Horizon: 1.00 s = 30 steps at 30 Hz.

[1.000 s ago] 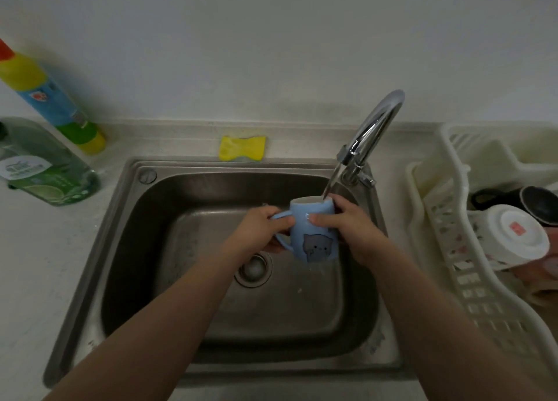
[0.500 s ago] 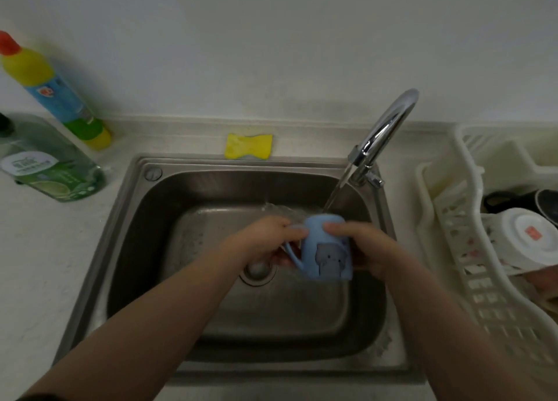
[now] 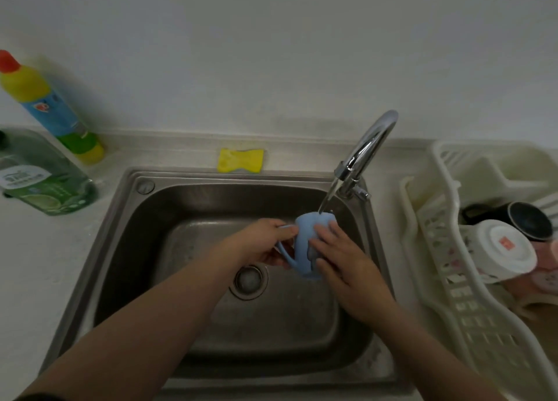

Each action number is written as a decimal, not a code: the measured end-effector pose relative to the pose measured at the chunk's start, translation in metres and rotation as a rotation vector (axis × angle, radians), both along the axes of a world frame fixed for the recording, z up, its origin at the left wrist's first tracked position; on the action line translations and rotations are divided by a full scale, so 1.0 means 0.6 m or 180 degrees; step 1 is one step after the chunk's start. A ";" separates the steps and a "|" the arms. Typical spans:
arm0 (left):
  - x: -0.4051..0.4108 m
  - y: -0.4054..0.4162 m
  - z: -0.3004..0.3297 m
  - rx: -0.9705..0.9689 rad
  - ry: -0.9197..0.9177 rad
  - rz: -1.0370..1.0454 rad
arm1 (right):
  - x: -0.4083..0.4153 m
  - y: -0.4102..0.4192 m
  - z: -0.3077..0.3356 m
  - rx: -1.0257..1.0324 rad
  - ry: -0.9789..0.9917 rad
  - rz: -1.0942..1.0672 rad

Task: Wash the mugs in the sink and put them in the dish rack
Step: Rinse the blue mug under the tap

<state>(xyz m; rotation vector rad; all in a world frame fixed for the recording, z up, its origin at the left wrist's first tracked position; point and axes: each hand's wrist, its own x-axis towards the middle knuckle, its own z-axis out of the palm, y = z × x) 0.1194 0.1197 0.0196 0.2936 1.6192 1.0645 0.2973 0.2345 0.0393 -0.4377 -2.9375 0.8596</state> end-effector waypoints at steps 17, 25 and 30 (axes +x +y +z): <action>-0.028 -0.014 0.033 0.0201 0.0027 0.0138 | -0.045 -0.012 0.027 0.0420 0.0034 0.0660; -0.029 -0.032 0.031 0.0317 -0.0215 0.0262 | -0.071 -0.006 0.038 -0.1425 0.0012 -0.0453; -0.042 -0.042 0.022 0.0253 -0.0234 0.0205 | -0.017 -0.031 0.014 -0.1220 0.0067 -0.0097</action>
